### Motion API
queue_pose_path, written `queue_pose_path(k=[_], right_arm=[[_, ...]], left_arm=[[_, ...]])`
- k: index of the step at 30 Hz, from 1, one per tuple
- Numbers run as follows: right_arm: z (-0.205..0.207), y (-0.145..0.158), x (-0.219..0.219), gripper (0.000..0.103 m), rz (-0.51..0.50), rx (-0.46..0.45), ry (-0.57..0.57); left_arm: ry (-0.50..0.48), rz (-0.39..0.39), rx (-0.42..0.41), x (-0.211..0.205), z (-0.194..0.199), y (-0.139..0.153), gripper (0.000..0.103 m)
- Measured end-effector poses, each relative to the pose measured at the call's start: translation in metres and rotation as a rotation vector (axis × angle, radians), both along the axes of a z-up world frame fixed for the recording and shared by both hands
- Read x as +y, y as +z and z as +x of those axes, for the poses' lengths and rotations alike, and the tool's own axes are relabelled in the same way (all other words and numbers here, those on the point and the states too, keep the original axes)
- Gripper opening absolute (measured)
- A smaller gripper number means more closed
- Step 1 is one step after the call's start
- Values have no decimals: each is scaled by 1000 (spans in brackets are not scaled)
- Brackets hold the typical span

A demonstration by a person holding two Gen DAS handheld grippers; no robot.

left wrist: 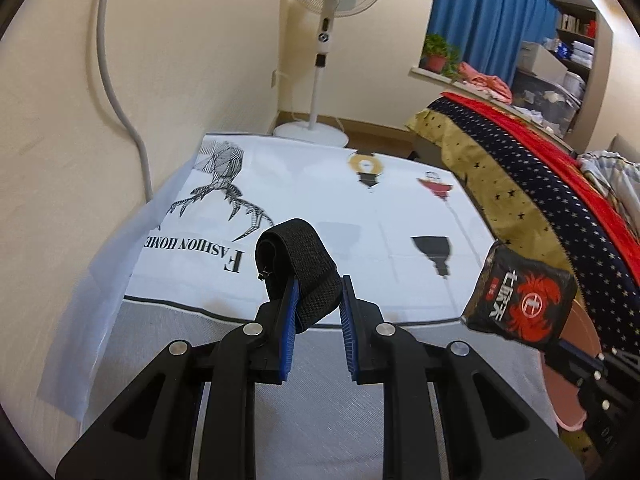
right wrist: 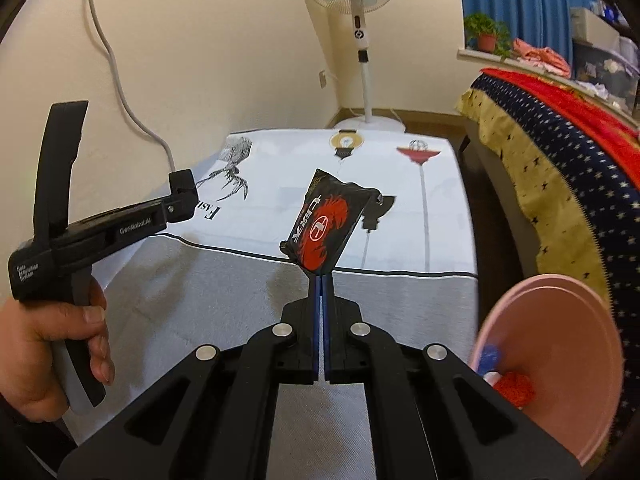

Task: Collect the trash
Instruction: 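Carry the snack packet and black strap over the pink bin with both tools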

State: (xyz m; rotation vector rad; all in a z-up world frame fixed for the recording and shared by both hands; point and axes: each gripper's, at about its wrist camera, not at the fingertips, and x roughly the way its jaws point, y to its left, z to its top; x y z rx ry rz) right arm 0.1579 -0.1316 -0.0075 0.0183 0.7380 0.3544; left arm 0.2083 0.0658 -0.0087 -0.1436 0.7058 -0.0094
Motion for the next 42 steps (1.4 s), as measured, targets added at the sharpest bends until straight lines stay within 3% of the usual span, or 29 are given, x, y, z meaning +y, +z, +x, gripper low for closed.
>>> queue_pose_path(k=[22, 30, 42], right_arm=[[-89, 45, -77, 1, 4, -77, -129], [-109, 43, -126, 1, 16, -58, -248], [-104, 27, -182, 1, -16, -42, -435]], left_arm=[[-108, -41, -98, -74, -100, 16, 20], [-184, -30, -107, -109, -107, 15, 20], [-293, -29, -107, -168, -96, 7, 20]])
